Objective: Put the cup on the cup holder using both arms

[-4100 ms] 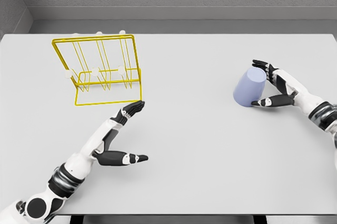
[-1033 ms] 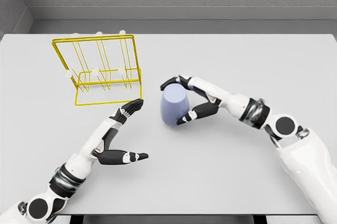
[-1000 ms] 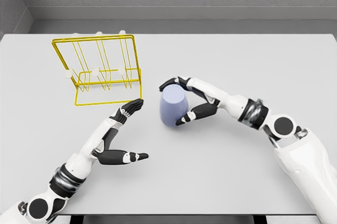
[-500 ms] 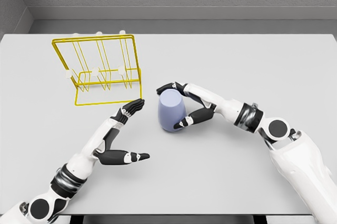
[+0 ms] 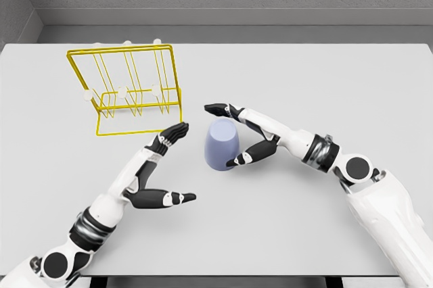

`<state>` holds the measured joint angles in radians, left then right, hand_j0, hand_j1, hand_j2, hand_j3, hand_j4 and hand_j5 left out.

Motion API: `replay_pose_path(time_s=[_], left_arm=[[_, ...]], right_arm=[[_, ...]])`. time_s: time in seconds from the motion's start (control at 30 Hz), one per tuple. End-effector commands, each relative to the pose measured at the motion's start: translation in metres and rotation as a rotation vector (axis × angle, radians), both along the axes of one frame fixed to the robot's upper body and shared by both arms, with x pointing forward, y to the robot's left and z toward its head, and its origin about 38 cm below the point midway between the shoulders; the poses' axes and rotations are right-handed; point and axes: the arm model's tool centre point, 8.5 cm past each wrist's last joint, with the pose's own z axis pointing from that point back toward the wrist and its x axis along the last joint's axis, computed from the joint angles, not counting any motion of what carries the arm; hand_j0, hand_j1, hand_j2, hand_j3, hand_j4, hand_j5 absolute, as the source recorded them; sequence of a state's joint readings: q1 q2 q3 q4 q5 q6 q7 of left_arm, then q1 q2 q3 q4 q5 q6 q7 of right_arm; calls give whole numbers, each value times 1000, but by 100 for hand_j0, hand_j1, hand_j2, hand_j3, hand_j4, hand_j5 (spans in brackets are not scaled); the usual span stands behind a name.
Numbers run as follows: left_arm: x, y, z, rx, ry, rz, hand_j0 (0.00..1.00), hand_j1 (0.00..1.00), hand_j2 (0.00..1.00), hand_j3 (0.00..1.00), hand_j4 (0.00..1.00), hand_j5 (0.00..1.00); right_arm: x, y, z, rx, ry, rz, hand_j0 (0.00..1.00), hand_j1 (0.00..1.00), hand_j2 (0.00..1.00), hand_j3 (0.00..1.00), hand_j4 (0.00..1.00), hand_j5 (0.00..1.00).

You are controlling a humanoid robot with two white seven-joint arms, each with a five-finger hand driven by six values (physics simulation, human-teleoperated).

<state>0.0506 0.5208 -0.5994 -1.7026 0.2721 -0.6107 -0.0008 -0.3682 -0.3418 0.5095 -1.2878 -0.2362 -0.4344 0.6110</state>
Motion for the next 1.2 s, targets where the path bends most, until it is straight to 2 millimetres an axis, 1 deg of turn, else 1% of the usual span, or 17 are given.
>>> replay_pose_path(time_s=[0.0,0.17,0.2,0.37,0.47,0.53,0.6,0.63,0.67,0.7,0.73,0.77,0.87,0.9,0.93,1.03,1.17], left_arm=[[0,1,0,5,-1,-4,100,100,100,100,100,100],[11,10,7,3,-11,50,100,100,100,100,100,100],[14,6,2,22,34,64,100,100,100,100,100,100],[19,-5,-8,48,112,81,100,100,100,100,100,100],[20,-10,-14,63,161,90,100,100,100,100,100,100],[19,-10,-13,61,157,89,100,100,100,100,100,100],[16,-9,-13,52,157,88,100,100,100,100,100,100],[15,-8,-15,53,161,90,100,100,100,100,100,100],[17,-1,-14,55,162,116,100,100,100,100,100,100],[18,2,-14,57,164,126,100,100,100,100,100,100],[18,4,-14,58,166,131,100,100,100,100,100,100],[19,4,-14,58,167,134,100,100,100,100,100,100],[24,1,-19,64,218,168,100,100,100,100,100,100],[25,0,-21,73,232,171,100,100,100,100,100,100],[25,-1,-22,79,243,173,100,100,100,100,100,100],[25,-8,-26,74,276,176,100,100,100,100,100,100],[26,-17,-28,61,297,177,100,100,100,100,100,100]], right_arm=[[1,-1,-1,6,9,-5,100,100,100,100,100,100],[0,-7,-6,6,8,-14,100,100,100,100,100,100],[1,-9,-6,5,8,-17,100,100,100,100,100,100],[5,-19,-7,-5,14,-42,100,100,100,100,100,100],[9,-38,-3,-19,3,-77,100,100,100,100,100,100],[11,-58,1,-31,-7,-117,100,100,100,100,100,100],[15,-88,11,-52,-27,-171,100,100,100,100,100,100],[19,-103,19,-61,-45,-201,100,100,100,100,100,100],[20,-113,24,-76,-54,-215,100,100,100,100,100,100],[22,-117,28,-83,-62,-219,100,100,100,100,100,100],[24,-131,36,-100,-78,-243,100,100,100,100,100,100],[25,-136,40,-97,-88,-256,100,100,100,100,100,100],[24,-143,44,-122,-109,-257,100,100,100,100,100,100],[21,-153,53,-122,-171,-255,100,100,100,100,100,100],[21,-156,56,-118,-183,-264,100,100,100,100,100,100],[19,-158,52,-120,-173,-267,100,100,100,100,100,100],[18,-163,47,-219,-191,-268,100,100,100,100,100,100]])
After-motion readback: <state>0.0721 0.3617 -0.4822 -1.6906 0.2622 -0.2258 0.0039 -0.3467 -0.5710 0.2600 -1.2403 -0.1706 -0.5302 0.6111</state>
